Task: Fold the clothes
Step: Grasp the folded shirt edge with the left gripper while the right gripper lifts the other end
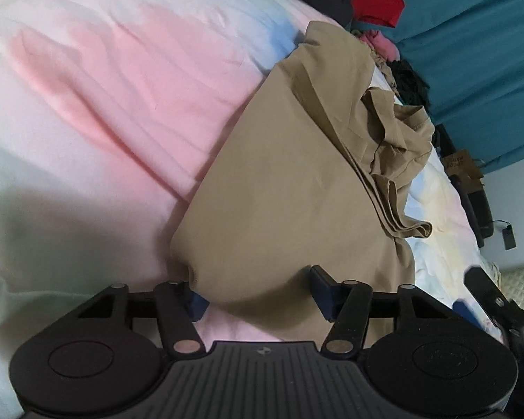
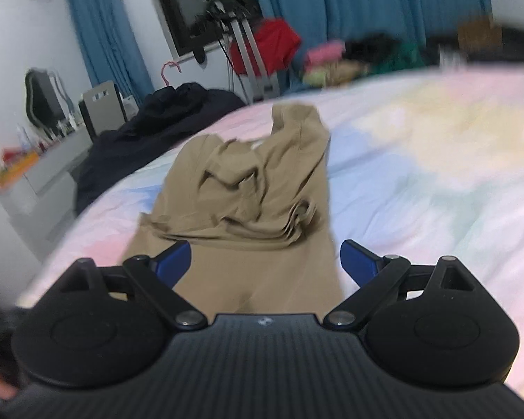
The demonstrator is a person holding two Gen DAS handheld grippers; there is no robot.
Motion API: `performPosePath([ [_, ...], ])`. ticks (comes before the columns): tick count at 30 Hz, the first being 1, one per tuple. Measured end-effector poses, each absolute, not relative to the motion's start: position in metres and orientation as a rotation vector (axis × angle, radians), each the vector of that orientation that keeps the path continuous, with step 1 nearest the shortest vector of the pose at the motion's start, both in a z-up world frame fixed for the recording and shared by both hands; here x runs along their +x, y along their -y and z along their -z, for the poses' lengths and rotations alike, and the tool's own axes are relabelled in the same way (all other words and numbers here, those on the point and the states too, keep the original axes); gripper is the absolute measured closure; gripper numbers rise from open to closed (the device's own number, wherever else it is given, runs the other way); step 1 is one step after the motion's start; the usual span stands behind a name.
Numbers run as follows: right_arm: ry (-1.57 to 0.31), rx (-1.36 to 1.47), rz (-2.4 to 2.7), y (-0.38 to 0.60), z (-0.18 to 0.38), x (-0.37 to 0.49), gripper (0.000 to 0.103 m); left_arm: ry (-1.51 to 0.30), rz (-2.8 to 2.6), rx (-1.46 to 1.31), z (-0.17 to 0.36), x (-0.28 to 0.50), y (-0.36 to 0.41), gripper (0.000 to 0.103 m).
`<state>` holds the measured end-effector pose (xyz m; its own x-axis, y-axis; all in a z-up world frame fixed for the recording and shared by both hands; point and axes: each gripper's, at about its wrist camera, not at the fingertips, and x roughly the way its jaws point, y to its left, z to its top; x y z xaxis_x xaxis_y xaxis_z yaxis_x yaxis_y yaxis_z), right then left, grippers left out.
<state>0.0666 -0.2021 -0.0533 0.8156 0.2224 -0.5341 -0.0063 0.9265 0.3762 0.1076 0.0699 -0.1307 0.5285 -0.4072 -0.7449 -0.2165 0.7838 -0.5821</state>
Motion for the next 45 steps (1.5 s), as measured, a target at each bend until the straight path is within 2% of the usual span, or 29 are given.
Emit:
performPosePath([
  [2, -0.664, 0.542, -0.193, 0.211, 0.056, 0.062, 0.009, -1.003, 0.125, -0.699, 0.128, 0.105, -0.072, 0.059],
  [5, -0.772, 0.730, -0.309, 0.209, 0.074, 0.058, 0.009, -0.959, 0.148, -0.736, 0.124, 0.101, -0.076, 0.070],
  [9, -0.970, 0.935, -0.403, 0.195, 0.114, 0.063, 0.009, -0.931, 0.191, -0.797, 0.119, 0.100, -0.078, 0.069],
  [13, -1.064, 1.137, -0.409, 0.193, 0.149, 0.064, 0.009, -1.065, 0.205, -0.747, 0.134, 0.109, -0.066, 0.067],
  [16, -1.032, 1.221, -0.287, 0.205, 0.161, 0.056, 0.010, -1.081, 0.207, -0.711, 0.134, 0.113, -0.060, 0.067],
  [18, -0.986, 1.294, -0.247, 0.215, 0.165, 0.052, 0.010, -1.048, 0.206, -0.744, 0.129, 0.114, -0.063, 0.072],
  [20, -0.923, 1.322, -0.195, 0.224, 0.163, 0.047, 0.010, -1.010, 0.206, -0.754, 0.124, 0.114, -0.066, 0.086],
  [25, -0.834, 1.315, -0.095, 0.239, 0.159, 0.041, 0.012, -0.915, 0.222, -0.824, 0.115, 0.109, -0.077, 0.090],
  [27, -0.835, 1.296, -0.075, 0.243, 0.158, 0.041, 0.028, -0.919, 0.213, -0.827, 0.115, 0.113, -0.075, 0.090],
  [28, -0.837, 1.279, -0.061, 0.244, 0.157, 0.041, 0.030, -0.928, 0.208, -0.831, 0.117, 0.115, -0.074, 0.090],
  [30, -0.836, 1.238, -0.019, 0.246, 0.154, 0.040, 0.047, -0.951, 0.191, -0.841, 0.121, 0.115, -0.076, 0.088],
  [31, -0.833, 1.216, 0.005, 0.246, 0.153, 0.039, 0.051, -0.964, 0.179, -0.846, 0.123, 0.115, -0.079, 0.084],
  [33, -0.821, 1.170, 0.021, 0.247, 0.151, 0.042, 0.069, -0.985, 0.167, -0.852, 0.129, 0.119, -0.081, 0.082],
  [36, -0.794, 1.097, 0.022, 0.249, 0.145, 0.043, 0.085, -0.987, 0.155, -0.856, 0.132, 0.121, -0.084, 0.081],
  [37, -0.781, 1.081, 0.018, 0.251, 0.144, 0.042, 0.086, -0.980, 0.153, -0.854, 0.132, 0.121, -0.084, 0.081],
  [41, -0.686, 1.016, -0.020, 0.248, 0.125, 0.041, 0.090, -0.881, 0.184, -0.831, 0.119, 0.116, -0.084, 0.095],
  [45, -0.573, 0.990, -0.056, 0.247, 0.089, 0.036, 0.092, -0.784, 0.245, -0.799, 0.091, 0.103, -0.085, 0.097],
])
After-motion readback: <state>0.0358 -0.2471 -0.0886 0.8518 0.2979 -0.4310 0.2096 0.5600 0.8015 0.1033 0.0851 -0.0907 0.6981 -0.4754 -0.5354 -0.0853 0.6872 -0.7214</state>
